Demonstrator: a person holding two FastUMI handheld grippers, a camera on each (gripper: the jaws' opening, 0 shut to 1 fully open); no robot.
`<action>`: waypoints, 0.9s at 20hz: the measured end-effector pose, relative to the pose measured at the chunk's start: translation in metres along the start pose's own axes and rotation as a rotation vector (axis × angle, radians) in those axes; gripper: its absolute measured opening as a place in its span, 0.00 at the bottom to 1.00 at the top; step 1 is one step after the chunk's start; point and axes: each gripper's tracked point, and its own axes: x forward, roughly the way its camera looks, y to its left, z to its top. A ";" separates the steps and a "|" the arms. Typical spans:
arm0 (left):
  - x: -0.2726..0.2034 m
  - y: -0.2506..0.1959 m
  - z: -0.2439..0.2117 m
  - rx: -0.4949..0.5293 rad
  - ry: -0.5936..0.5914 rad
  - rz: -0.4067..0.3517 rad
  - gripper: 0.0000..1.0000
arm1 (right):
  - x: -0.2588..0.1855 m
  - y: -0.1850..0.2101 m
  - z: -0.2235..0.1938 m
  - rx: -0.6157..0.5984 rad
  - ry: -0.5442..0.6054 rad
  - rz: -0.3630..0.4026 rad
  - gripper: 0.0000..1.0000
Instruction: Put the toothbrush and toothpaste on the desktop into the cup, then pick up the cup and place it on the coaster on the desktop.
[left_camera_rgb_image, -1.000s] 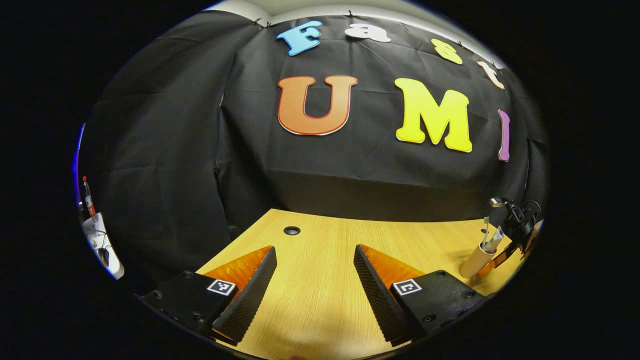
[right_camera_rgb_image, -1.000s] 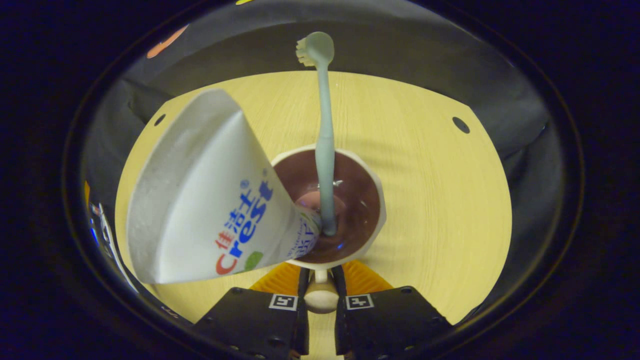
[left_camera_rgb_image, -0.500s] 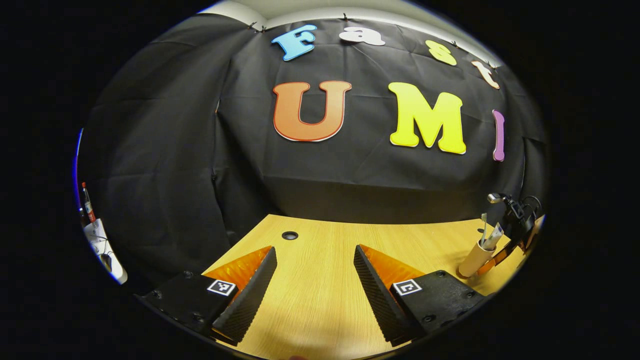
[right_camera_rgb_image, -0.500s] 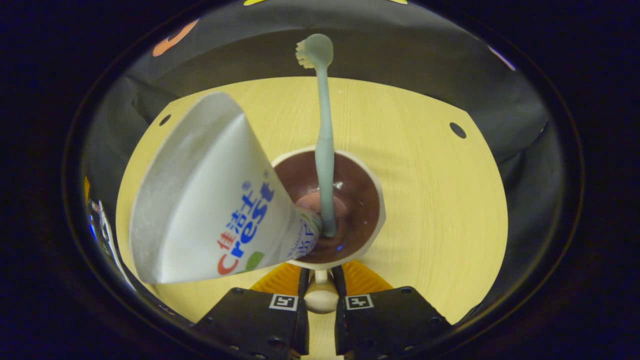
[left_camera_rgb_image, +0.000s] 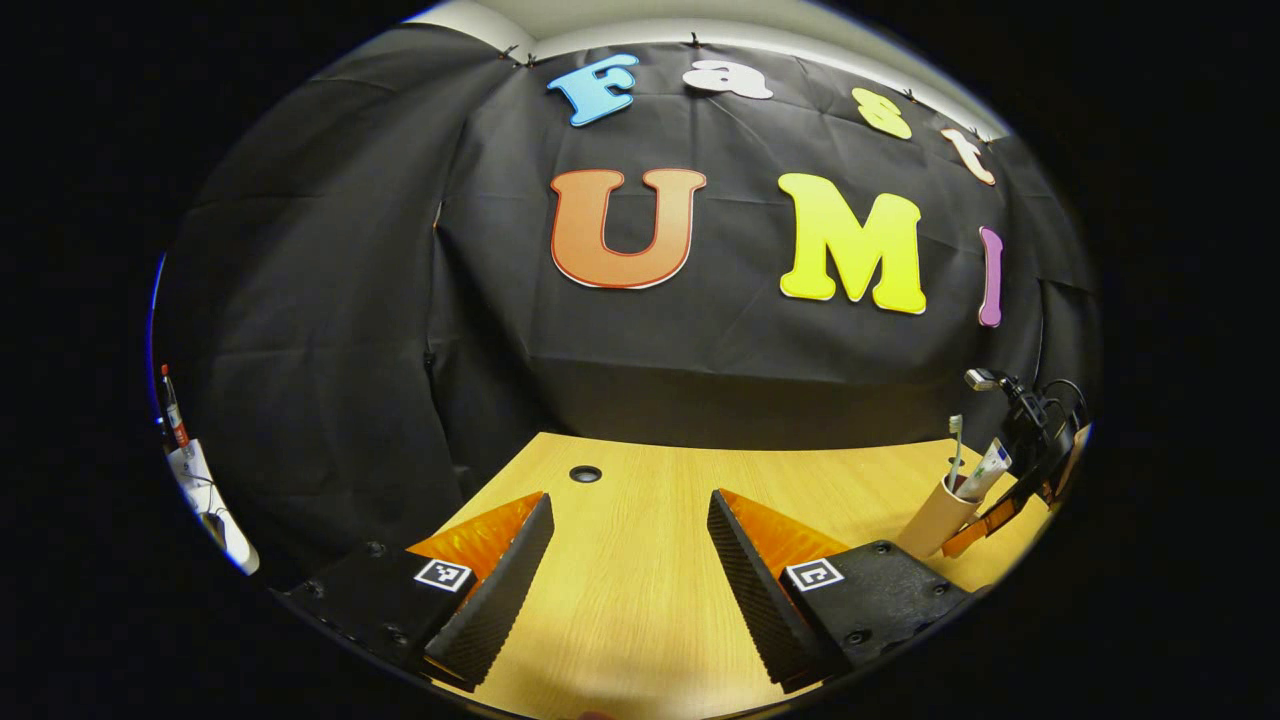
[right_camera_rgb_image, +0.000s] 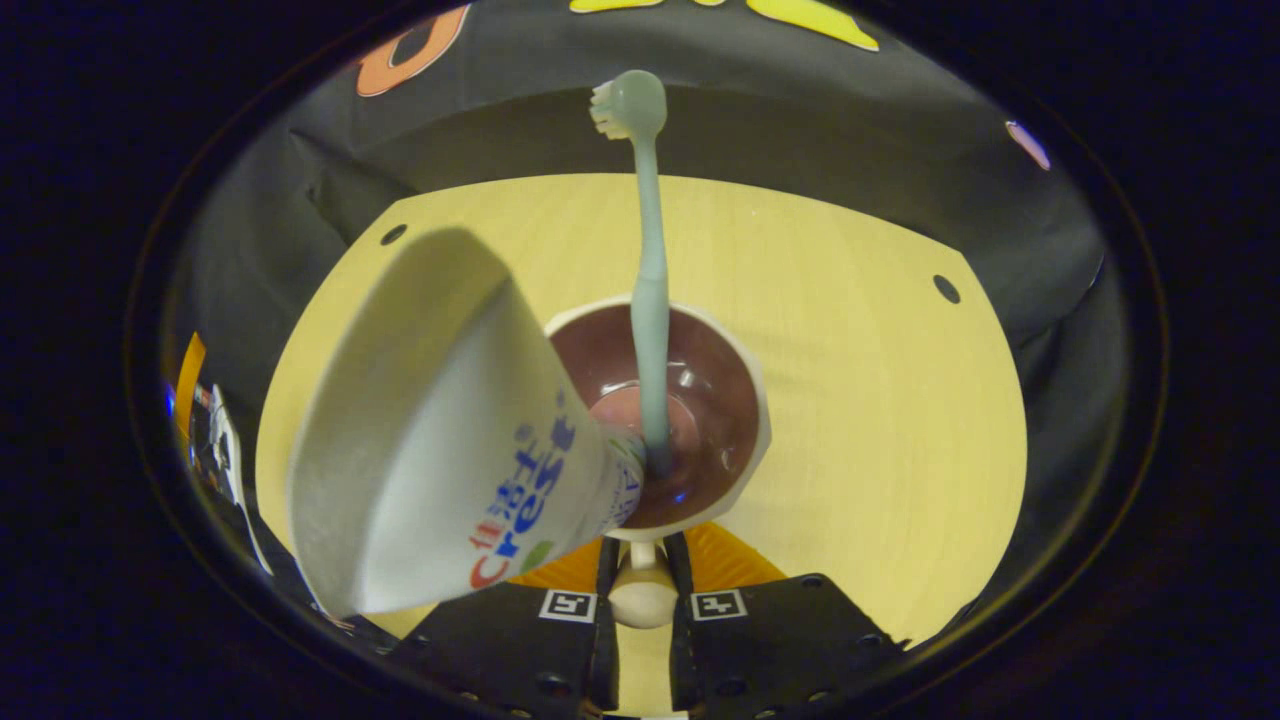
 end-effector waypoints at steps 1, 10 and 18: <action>-0.001 0.005 0.000 0.000 -0.002 -0.001 0.98 | 0.001 -0.001 -0.001 -0.003 0.002 0.009 0.19; 0.002 0.047 -0.012 0.010 0.027 0.021 0.98 | -0.001 0.003 -0.001 0.052 0.029 0.027 0.19; 0.009 0.062 -0.021 0.008 0.051 0.031 0.98 | -0.006 -0.003 -0.004 0.006 0.066 0.016 0.19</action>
